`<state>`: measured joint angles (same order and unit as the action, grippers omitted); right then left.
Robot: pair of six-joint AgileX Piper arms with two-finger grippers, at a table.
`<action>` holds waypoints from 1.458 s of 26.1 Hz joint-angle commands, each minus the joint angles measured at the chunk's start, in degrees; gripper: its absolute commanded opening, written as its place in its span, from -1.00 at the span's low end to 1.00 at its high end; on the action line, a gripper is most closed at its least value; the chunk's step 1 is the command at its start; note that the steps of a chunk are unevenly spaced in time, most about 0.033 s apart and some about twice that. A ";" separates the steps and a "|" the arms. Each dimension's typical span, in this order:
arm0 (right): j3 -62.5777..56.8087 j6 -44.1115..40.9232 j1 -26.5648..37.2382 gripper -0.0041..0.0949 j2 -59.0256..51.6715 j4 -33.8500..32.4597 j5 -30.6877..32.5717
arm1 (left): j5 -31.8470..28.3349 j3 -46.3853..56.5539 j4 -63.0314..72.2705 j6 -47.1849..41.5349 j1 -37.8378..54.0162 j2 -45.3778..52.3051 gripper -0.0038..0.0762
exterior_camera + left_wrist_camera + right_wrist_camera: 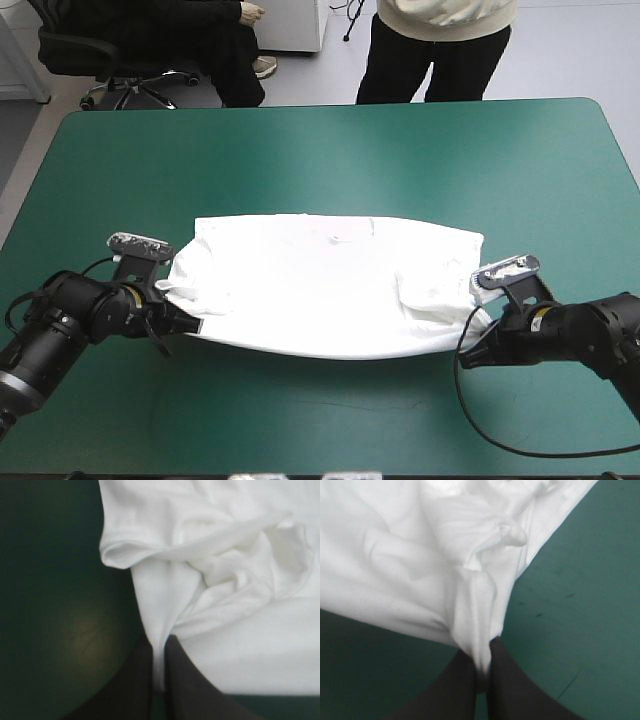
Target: Fold the cloth
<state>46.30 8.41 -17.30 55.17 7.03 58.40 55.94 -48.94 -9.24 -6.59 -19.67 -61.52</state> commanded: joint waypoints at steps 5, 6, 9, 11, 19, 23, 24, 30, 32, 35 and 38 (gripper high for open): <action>8.52 0.73 0.13 -0.95 6.24 -3.69 -8.60 | -8.81 -8.26 -14.06 -10.24 0.24 -7.05 -0.94; 9.44 0.97 0.13 -0.95 7.76 -4.26 -9.48 | -9.32 -9.33 -14.95 -10.35 0.24 -8.80 -0.94; 11.96 0.97 0.13 -0.95 12.78 -5.90 -11.49 | -10.97 -12.62 -15.95 -11.34 0.45 -13.64 -0.94; 13.86 0.97 0.13 -0.95 16.04 -7.03 -13.63 | -13.06 -15.01 -15.72 -11.33 1.41 -16.75 -0.94; 22.39 5.67 5.91 -0.95 27.32 -2.95 -18.80 | -19.34 -22.56 -12.94 -11.89 6.63 -25.49 -0.94; 26.35 10.20 8.18 -0.95 32.18 2.57 -18.95 | -23.19 -23.58 -11.18 -10.97 6.51 -28.48 -0.94; 27.26 10.20 8.70 -0.95 33.63 2.82 -18.95 | -24.39 -23.58 -10.07 -10.92 6.51 -29.31 -0.94; 30.77 13.55 11.46 -0.95 39.46 8.30 -19.18 | -31.77 -23.58 -9.54 -11.34 6.51 -33.70 -0.94; 31.05 13.60 11.60 -0.88 40.78 8.34 -18.65 | -33.34 -23.68 -9.31 -11.91 6.51 -34.85 -0.94; 31.18 13.23 12.32 -0.38 41.08 8.23 -18.94 | -33.86 -24.71 -9.53 -12.18 6.61 -35.33 -0.58; 33.22 11.65 16.07 0.22 41.08 8.35 -18.29 | -32.44 -29.68 -9.80 -11.62 8.33 -35.22 0.41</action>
<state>76.54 20.67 -3.76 98.83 14.84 41.67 25.48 -73.71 -18.22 -18.00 -12.59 -99.58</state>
